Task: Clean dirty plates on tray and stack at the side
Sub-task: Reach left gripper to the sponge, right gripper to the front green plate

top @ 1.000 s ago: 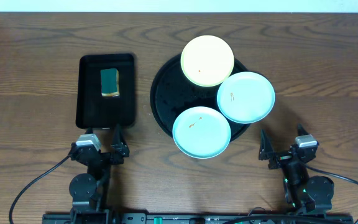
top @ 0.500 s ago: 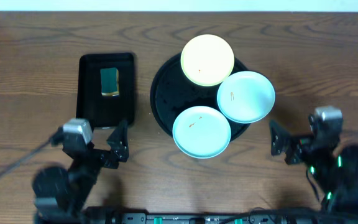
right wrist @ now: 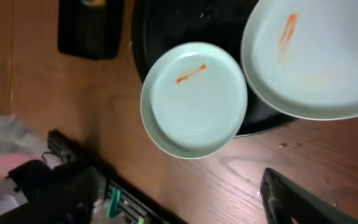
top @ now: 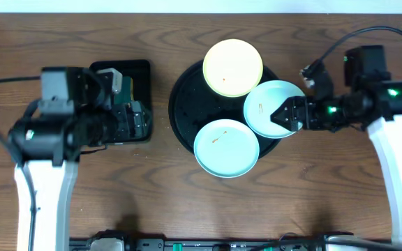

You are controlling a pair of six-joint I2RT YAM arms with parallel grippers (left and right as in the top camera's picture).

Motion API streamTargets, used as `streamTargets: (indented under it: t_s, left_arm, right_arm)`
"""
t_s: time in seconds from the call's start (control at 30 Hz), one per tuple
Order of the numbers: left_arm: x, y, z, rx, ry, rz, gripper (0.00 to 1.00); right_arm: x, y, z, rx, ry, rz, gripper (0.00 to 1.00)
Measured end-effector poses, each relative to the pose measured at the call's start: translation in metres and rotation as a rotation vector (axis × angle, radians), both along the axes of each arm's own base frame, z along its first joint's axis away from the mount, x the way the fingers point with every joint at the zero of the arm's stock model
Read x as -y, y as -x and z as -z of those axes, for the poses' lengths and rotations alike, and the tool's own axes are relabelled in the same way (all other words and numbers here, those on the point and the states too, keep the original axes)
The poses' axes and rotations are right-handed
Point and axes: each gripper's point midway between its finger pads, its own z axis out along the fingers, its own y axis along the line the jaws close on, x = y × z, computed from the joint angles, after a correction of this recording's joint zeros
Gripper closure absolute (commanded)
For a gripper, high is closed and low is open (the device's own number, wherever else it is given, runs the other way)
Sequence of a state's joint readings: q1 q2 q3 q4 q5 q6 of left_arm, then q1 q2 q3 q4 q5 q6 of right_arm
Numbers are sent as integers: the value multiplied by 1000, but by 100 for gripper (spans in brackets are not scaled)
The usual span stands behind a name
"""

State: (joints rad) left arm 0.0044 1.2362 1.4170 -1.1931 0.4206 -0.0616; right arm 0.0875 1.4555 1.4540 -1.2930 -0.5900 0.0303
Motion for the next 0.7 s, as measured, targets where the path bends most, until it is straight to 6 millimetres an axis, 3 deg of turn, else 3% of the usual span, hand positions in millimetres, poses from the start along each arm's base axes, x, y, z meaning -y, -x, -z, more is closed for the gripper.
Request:
streamTargets:
  t_s: [0.07,0.1,0.13,0.27,0.33,0.4,0.7]
  left_arm:
    - [0,-2,15,-66,-3,6,17]
    - [-1,-3,23,-105,-7,8,17]
    - [-1,-3,29,-133,-10,7,17]
    - [-3,-9,54,-240,-18,5,17]
    - [-3,-12,63,-274,-20,6,17]
    - [-4,-13,69,-298,-24,6,17]
    - [-4,-14,73,-313,-29,4,17]
  right_arm:
    - [-3,3,13,-37,29,3,15]
    - [-3,5,25,-55,78,19,4]
    - [-4,8,35,-72,112,27,1]
    - [-19,13,75,-97,196,55,1]
    - [-25,18,93,-118,207,72,37]
    - [-30,27,111,-152,223,92,65]
    - [-57,56,171,-232,245,251,68]
